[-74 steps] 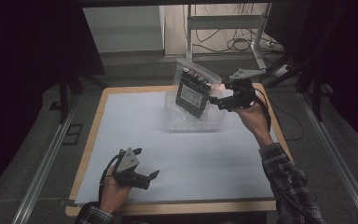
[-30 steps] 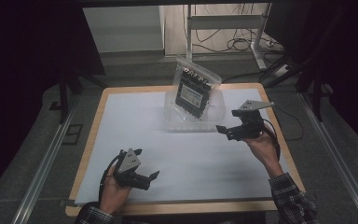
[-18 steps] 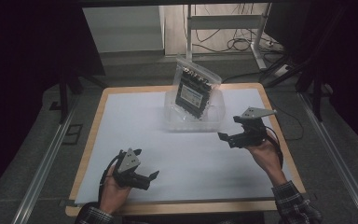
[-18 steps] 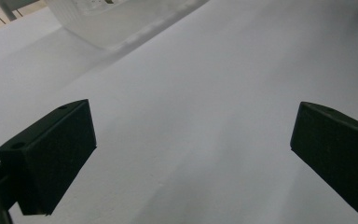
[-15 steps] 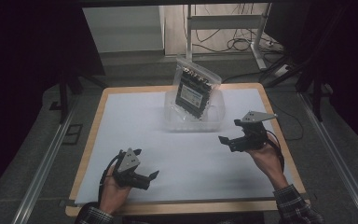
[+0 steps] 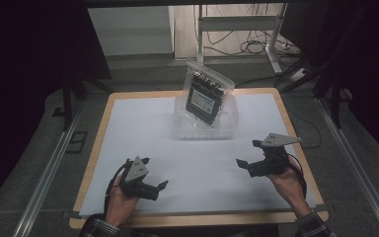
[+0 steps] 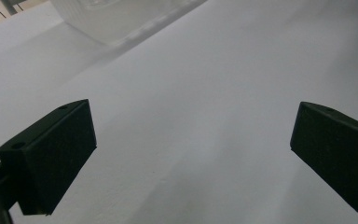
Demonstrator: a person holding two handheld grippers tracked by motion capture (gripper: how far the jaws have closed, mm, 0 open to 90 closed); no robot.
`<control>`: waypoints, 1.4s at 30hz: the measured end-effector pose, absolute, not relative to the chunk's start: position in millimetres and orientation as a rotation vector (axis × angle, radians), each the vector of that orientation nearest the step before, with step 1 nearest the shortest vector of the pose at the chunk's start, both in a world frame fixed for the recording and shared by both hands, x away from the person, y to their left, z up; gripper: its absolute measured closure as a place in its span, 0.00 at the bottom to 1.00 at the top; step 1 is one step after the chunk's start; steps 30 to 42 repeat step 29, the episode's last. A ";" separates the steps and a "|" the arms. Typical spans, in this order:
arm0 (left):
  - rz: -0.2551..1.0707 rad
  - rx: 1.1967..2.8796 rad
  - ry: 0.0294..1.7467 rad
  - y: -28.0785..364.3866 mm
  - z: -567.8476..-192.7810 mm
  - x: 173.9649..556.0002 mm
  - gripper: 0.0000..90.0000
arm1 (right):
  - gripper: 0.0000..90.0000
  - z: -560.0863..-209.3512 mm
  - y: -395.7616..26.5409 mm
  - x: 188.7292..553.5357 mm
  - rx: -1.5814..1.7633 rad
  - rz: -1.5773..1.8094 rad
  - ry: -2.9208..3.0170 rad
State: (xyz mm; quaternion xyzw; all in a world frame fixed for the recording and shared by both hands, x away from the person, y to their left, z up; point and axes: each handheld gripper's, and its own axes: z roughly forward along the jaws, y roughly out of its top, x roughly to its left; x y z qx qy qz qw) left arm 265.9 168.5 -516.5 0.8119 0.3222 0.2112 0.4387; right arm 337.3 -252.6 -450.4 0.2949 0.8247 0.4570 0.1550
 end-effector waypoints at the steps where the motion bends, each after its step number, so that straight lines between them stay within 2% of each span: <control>1: 0.527 2.018 0.801 168.3 -516.6 265.8 0.00 | 0.04 -454.2 -255.9 332.7 0.853 1.297 2.358; 16: 0.533 2.033 0.807 167.6 -517.4 265.6 0.00 | 0.03 -478.3 -269.8 314.0 0.885 1.248 2.390; 24: 0.534 2.044 0.810 166.6 -518.2 266.0 0.00 | 0.02 -493.7 -272.6 316.3 0.913 1.188 2.442; 42: 0.536 2.045 0.812 166.8 -518.1 266.5 0.00 | 0.01 -493.8 -273.3 317.3 0.924 1.194 2.442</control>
